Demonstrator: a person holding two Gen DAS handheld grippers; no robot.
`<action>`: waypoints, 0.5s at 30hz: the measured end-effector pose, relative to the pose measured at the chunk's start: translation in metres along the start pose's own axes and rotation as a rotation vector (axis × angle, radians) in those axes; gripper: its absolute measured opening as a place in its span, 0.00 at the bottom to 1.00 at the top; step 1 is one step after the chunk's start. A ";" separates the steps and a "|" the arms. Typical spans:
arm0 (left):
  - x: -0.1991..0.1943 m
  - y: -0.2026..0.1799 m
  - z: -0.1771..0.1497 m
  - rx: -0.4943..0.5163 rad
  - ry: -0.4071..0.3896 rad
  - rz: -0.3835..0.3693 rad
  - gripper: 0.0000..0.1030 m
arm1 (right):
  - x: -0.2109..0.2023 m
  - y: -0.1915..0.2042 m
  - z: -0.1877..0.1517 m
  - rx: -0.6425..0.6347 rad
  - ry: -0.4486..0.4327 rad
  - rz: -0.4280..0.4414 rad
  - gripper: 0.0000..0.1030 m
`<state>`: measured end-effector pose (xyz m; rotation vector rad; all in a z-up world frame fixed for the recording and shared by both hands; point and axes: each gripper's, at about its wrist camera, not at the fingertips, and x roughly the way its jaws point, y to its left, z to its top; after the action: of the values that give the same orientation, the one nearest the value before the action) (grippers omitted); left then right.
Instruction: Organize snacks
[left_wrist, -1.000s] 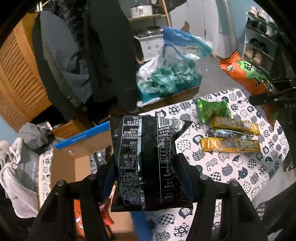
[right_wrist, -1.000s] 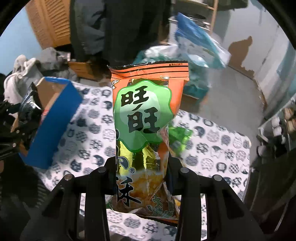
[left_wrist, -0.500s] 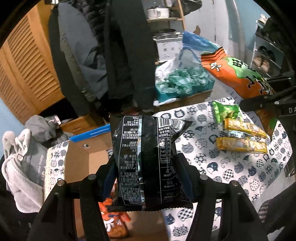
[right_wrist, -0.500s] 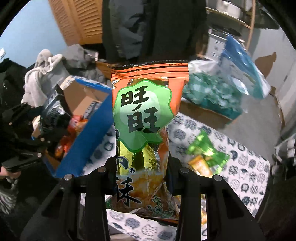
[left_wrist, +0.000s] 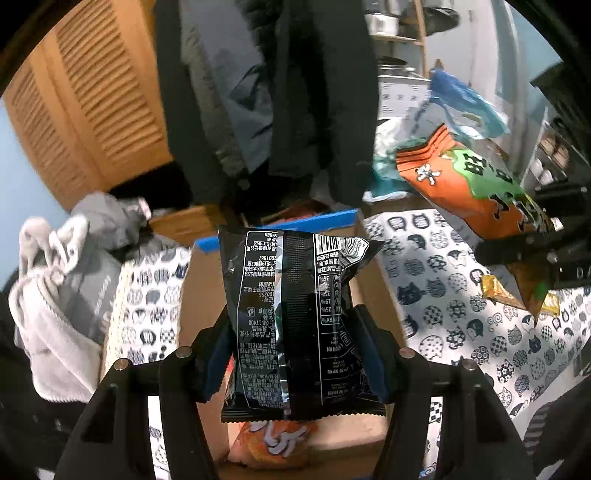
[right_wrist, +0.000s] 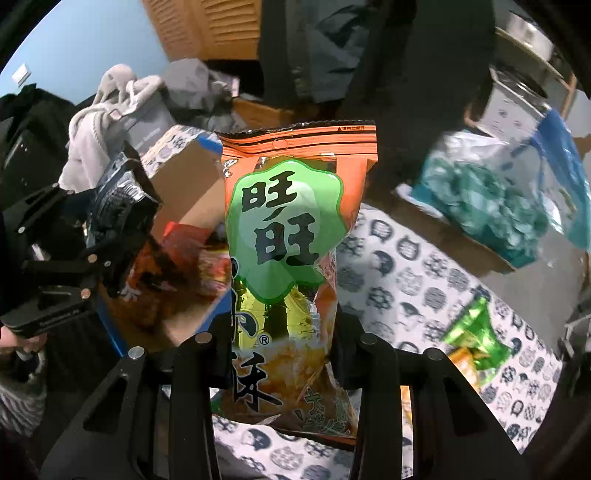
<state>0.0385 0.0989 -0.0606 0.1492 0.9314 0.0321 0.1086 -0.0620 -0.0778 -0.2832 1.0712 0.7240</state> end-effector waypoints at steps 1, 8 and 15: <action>0.004 0.007 -0.002 -0.014 0.011 -0.003 0.61 | 0.004 0.004 0.003 -0.003 0.007 0.005 0.36; 0.013 0.036 -0.013 -0.052 0.042 0.027 0.61 | 0.030 0.035 0.025 -0.026 0.048 0.036 0.36; 0.019 0.054 -0.019 -0.078 0.065 0.051 0.61 | 0.055 0.058 0.039 -0.053 0.088 0.040 0.36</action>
<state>0.0362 0.1566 -0.0791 0.1000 0.9899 0.1207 0.1127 0.0241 -0.0996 -0.3425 1.1451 0.7826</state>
